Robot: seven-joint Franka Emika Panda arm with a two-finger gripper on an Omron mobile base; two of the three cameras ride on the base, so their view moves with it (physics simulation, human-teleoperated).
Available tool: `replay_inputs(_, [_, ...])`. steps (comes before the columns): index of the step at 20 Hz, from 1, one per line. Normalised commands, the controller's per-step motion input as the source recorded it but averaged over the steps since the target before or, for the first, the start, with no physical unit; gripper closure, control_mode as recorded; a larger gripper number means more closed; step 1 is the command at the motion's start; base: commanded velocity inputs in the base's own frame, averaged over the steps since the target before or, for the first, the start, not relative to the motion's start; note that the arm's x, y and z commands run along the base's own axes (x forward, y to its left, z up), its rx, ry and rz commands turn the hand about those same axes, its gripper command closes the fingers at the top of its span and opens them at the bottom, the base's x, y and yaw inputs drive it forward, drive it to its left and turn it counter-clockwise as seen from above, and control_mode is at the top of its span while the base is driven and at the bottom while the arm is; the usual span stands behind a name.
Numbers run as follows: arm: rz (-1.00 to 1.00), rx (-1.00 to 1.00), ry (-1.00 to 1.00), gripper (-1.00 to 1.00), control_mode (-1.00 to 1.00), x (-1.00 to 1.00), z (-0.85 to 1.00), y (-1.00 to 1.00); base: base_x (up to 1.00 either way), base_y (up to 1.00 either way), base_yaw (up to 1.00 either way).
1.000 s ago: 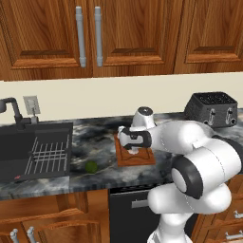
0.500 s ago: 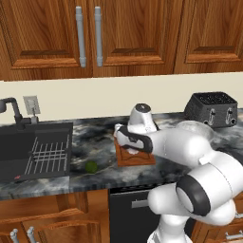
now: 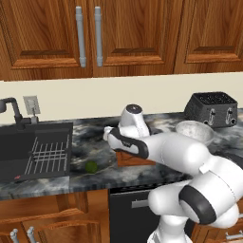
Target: Open the cabinet. Place the bowl and condiment on the counter. Then place the lime and garlic on the cutting board.
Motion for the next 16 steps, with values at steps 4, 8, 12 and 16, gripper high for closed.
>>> replay_inputs(4, [0.14,0.0,0.0,-1.0,-1.0,-0.11,0.06,0.44,0.0,0.0,0.0])
replay_inputs(8, [0.14,0.0,0.0,-1.0,-1.0,-0.08,0.0,0.45,0.0,0.0,0.0])
replay_inputs(12, [0.14,0.0,0.0,-1.0,-1.0,-0.05,0.0,0.48,0.0,0.0,0.0])
replay_inputs(16, [0.13,-0.01,0.02,-1.0,-1.0,-0.1,0.0,0.46,0.0,0.0,0.0])
